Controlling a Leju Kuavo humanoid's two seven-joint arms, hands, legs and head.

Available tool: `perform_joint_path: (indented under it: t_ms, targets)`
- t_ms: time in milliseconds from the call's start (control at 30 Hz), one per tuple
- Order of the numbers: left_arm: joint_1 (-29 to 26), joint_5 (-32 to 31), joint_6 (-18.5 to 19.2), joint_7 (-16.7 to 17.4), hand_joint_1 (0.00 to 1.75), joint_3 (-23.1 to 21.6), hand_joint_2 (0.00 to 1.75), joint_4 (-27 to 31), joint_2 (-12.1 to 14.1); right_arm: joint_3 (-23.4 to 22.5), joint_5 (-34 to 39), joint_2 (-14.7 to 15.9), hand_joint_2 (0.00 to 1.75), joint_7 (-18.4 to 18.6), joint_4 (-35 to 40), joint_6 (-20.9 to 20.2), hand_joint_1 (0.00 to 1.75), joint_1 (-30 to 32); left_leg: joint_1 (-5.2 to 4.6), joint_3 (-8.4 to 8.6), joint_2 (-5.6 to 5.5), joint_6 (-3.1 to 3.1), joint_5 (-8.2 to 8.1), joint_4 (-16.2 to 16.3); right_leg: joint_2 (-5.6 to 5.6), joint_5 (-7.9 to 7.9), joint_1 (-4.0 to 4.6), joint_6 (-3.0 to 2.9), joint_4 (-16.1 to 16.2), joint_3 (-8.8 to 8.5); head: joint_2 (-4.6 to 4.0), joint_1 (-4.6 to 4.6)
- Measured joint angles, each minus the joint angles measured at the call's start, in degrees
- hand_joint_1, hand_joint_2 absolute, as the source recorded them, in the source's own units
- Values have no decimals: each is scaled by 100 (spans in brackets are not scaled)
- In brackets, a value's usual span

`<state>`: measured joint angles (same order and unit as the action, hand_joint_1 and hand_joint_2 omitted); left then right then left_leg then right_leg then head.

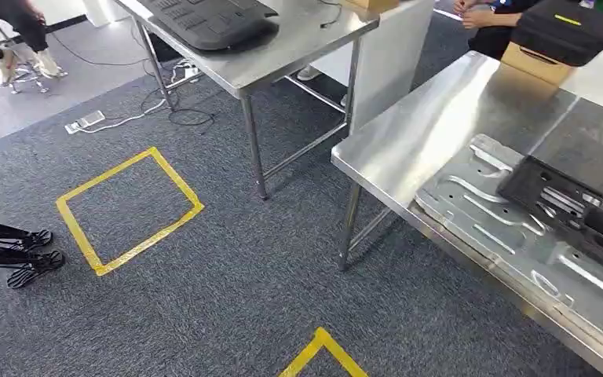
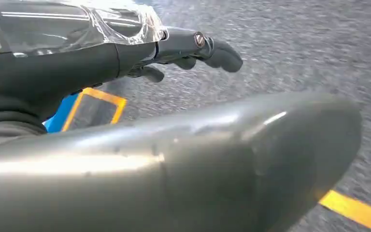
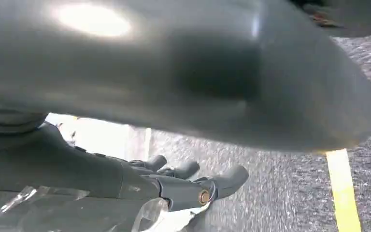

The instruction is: Take the parts from the cabinet and place them on the table.

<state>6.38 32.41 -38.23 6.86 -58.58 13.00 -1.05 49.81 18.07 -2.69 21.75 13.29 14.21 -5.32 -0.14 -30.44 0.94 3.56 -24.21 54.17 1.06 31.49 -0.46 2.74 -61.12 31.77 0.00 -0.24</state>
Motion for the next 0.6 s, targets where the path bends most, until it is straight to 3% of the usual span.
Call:
perform_joint_path:
  t_ms: [67, 100, 133, 200, 233, 267, 300, 400, 433, 467, 500, 567, 600]
  targets:
    - [26, -15, -2, 0, 0, 0, 0, 0, -9, 13, 15, 11, 0, 0, -2, 7, 0, 31, 10, -21, -151, 9, 7, 2, -72, 440, -17, 22, -979, 458, 0, 13]
    - [22, -18, -7, 2, 0, 0, 0, 0, -15, 15, 51, 11, 0, 2, -2, 22, 0, 33, 19, -20, -229, 7, 8, 4, -72, 496, -22, 38, -1296, 619, 0, 11]
    - [18, -24, -13, 30, 0, 0, 0, 0, -22, 15, 66, 13, 0, 4, -2, 37, 0, 35, 38, -14, -301, 2, 7, 7, -72, 409, -32, 57, -1297, 642, 0, 11]
    - [28, -29, -20, 72, 0, 0, 0, 0, -22, 15, 81, 26, 0, 9, -2, 59, 0, 35, 85, 1, -476, -42, -1, 28, -113, -89, -90, 115, -552, 316, 0, 11]
    - [35, -24, -35, 83, 0, 0, 0, 0, -22, 15, 83, 33, 0, 9, -2, 59, 0, 34, 111, 5, -560, -84, -16, 51, -213, -354, -142, 150, -7, 65, 0, 11]
    - [37, -7, -57, 83, 0, 0, 0, 0, -17, 20, 81, 35, 0, 9, -2, 59, 0, 46, 109, -21, -621, -140, -38, 80, -509, -447, -220, 200, 417, -113, 0, 15]
    - [52, 20, -72, 87, 0, 0, 0, 0, -15, 28, 72, 33, 0, 9, -2, 61, 0, 49, 83, -76, -704, -201, -79, 167, -575, -393, -201, 147, 478, -135, 0, 20]
    - [-4, 79, -87, 83, 0, 0, 0, 0, -9, 83, -15, 37, 0, 20, -2, 101, 0, 3, 132, -107, -843, -290, -22, 88, -397, -400, -138, -1, 461, -123, 0, 13]
    - [-29, 87, -90, 83, 0, 0, 0, 0, -2, 100, -43, 37, 0, 26, -2, 105, 0, -4, 158, -116, -833, -300, -35, 114, -311, -423, -161, -54, 480, -126, 0, 13]
    - [-49, 103, -90, 81, 0, 0, 0, 0, -4, 107, -63, 42, 0, 20, -2, 120, 0, -3, 128, -168, -509, -309, -119, 254, -264, -421, -151, -82, 482, -137, 0, 9]
    - [-40, 116, -87, 79, 0, 0, 0, 0, -4, 109, -68, 42, 0, 7, -2, 120, 0, 10, 113, -352, -294, -327, -330, 641, -190, -413, -129, -122, 482, -139, 0, -4]
    - [-21, 124, -83, 98, 0, 0, 0, 0, -4, 118, -74, 39, 0, 2, -2, 68, 0, 24, 117, -863, -190, -339, -766, 1649, -42, -392, -91, -154, 480, -136, 0, -2]
    - [-36, 133, -79, 109, 0, 0, 0, 0, -4, 122, -72, 44, 0, 2, -2, 55, 0, 29, 112, -1046, -187, -333, -873, 2016, 54, -376, -82, -178, 480, -140, 0, -11]
